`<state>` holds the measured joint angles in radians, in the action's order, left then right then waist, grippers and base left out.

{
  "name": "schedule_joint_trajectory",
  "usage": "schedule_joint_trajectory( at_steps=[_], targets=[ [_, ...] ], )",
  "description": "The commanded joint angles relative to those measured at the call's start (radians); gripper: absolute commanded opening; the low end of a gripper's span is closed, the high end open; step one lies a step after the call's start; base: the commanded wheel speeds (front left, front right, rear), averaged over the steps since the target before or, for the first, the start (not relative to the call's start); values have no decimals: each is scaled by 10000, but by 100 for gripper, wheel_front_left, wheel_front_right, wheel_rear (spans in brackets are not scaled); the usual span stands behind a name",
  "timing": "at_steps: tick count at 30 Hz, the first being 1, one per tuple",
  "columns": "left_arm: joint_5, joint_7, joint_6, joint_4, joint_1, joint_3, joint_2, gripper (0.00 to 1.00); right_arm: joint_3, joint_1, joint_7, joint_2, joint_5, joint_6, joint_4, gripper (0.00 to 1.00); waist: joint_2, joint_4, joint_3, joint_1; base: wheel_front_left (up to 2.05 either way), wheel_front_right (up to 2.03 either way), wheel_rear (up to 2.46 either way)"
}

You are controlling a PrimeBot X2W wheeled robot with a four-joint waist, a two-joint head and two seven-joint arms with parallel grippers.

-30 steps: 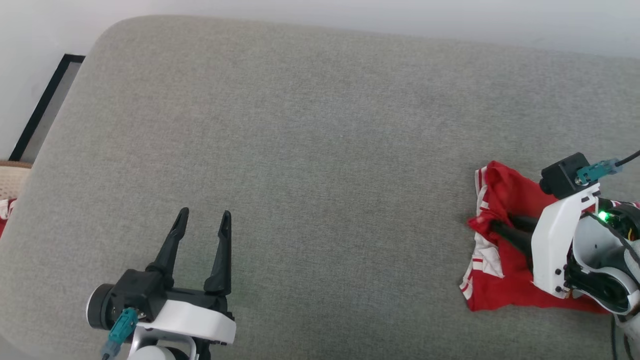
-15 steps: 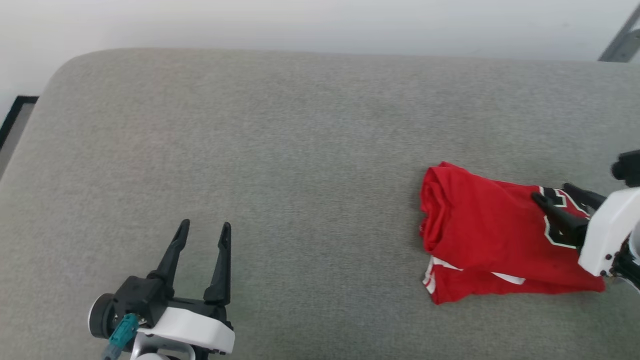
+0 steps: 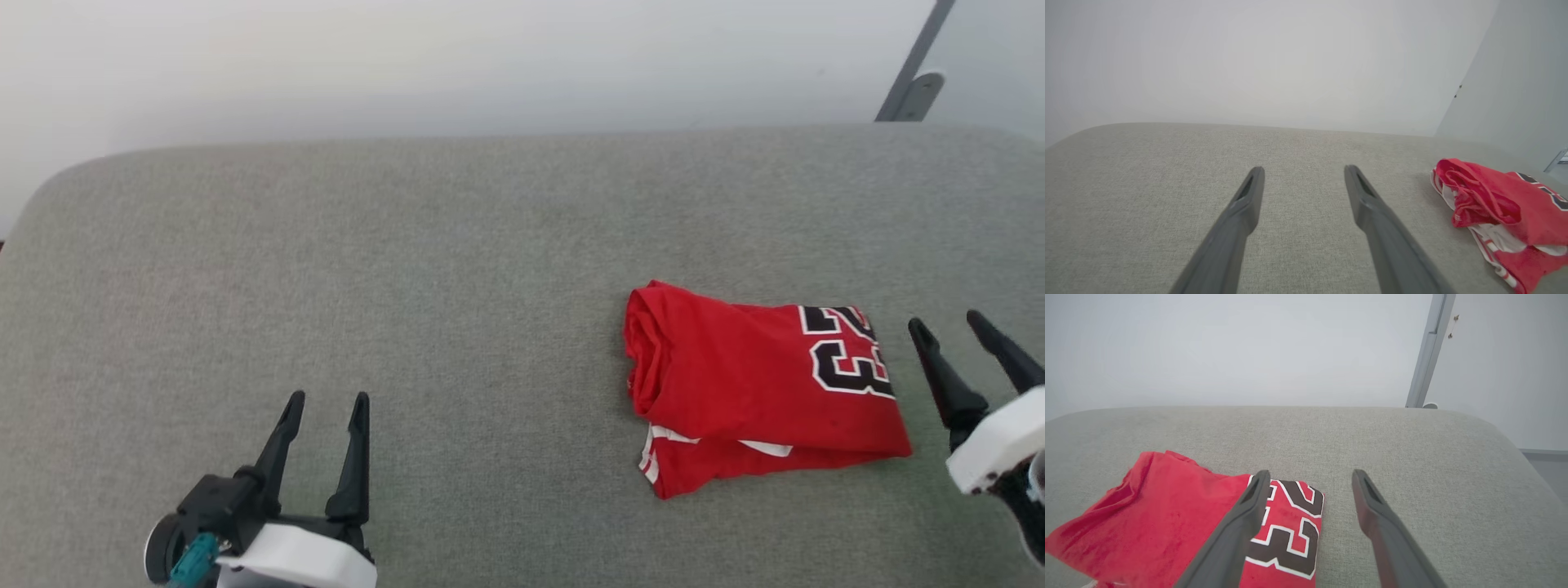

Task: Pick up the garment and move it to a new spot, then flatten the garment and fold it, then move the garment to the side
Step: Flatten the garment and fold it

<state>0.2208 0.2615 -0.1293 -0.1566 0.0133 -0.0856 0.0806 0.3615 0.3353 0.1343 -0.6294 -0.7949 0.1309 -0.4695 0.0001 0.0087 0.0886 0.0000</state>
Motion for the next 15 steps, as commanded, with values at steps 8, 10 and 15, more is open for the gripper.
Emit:
schedule_joint_trajectory(
  at_steps=[8,10,15],
  targets=[
    [129,50,-19,277,-862,450,25,100,-741,-1019,1308,740,923,-5,361,100,-1,-260,-464,0,0,0,0],
    [109,50,-19,376,-1007,561,34,100,-1077,-1266,1314,906,1062,-5,911,100,-1,-288,-468,0,0,0,0],
    [34,50,-19,700,-1466,849,-21,100,-1983,-2125,1305,1414,1651,-5,2127,100,-1,-349,-500,0,0,0,0]
  ],
)
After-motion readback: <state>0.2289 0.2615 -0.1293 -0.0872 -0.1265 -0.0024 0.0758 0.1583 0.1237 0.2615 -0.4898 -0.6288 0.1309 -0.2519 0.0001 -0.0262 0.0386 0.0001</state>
